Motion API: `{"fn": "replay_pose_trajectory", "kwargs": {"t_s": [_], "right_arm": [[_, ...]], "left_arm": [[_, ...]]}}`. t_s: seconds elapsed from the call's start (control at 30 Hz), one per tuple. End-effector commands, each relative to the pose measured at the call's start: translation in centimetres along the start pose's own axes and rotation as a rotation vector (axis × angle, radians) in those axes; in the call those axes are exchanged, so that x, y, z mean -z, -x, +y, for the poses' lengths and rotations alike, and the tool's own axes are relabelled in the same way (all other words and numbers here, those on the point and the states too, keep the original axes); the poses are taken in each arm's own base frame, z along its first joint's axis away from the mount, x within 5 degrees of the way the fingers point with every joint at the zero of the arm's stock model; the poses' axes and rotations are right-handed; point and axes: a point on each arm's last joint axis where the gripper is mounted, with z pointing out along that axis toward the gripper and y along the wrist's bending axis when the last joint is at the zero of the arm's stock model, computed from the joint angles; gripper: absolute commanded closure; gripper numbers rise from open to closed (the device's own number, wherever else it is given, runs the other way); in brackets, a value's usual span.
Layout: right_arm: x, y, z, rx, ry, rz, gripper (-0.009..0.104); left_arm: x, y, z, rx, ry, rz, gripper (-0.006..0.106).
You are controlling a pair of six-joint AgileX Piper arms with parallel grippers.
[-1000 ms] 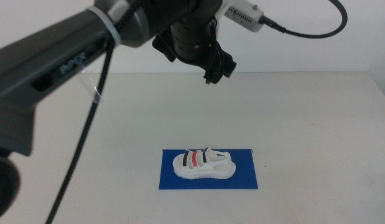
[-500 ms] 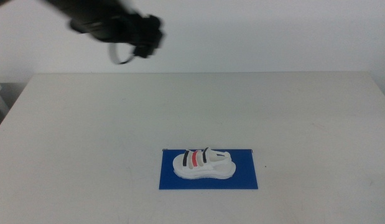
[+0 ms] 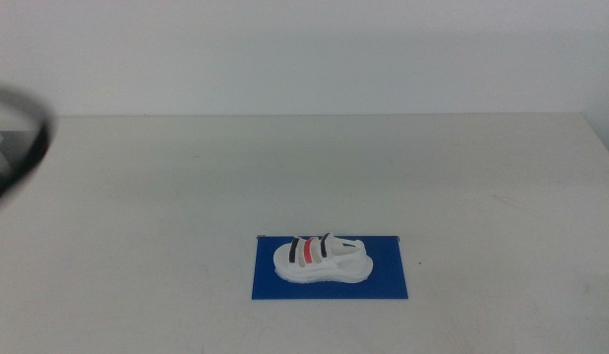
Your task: Use one arm to grab the shoe from the table and place it on the mat.
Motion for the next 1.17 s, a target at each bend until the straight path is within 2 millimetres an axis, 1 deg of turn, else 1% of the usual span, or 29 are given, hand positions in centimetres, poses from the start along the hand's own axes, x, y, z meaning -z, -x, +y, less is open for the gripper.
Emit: {"fn": "replay_pose_trajectory", "kwargs": {"t_s": [0.0, 0.1, 0.2, 0.27, 0.33, 0.37, 0.47, 0.6, 0.73, 0.8, 1.13], "right_arm": [[0.0, 0.5, 0.0, 0.018, -0.007, -0.064, 0.017], [0.0, 0.5, 0.0, 0.018, -0.007, -0.064, 0.017], [0.0, 0.5, 0.0, 0.018, -0.007, -0.064, 0.017], [0.0, 0.5, 0.0, 0.018, -0.007, -0.064, 0.017], [0.0, 0.5, 0.0, 0.018, -0.007, -0.064, 0.017], [0.0, 0.5, 0.0, 0.018, -0.007, -0.064, 0.017], [0.0, 0.5, 0.0, 0.018, -0.007, -0.064, 0.017], [0.0, 0.5, 0.0, 0.018, -0.007, -0.064, 0.017], [0.0, 0.5, 0.0, 0.018, -0.007, -0.064, 0.017], [0.0, 0.5, 0.0, 0.018, -0.007, -0.064, 0.017], [0.0, 0.5, 0.0, 0.018, -0.007, -0.064, 0.017]], "left_arm": [[2.5, -0.6, 0.6, 0.026, 0.049, -0.149, 0.007], [4.8, -3.3, 0.6, 0.042, 0.081, -0.214, 0.007], [6.6, -5.9, 0.3, 0.064, 0.085, -0.286, 0.007], [7.3, -7.5, 0.2, 0.078, 0.088, -0.330, 0.007], [7.6, -8.8, 0.0, 0.099, 0.086, -0.358, 0.007], [7.6, -9.5, -0.1, 0.120, 0.081, -0.366, 0.007], [5.9, -11.0, -0.5, 0.161, 0.056, -0.324, 0.007], [3.9, -13.2, -1.3, 0.150, 0.011, -0.381, 0.007], [2.1, -16.0, -2.1, 0.166, -0.027, -0.428, 0.007], [2.0, -16.3, -2.1, 0.206, -0.030, -0.389, 0.007], [2.0, -16.3, -2.1, 0.247, -0.038, -0.392, 0.007]]}}
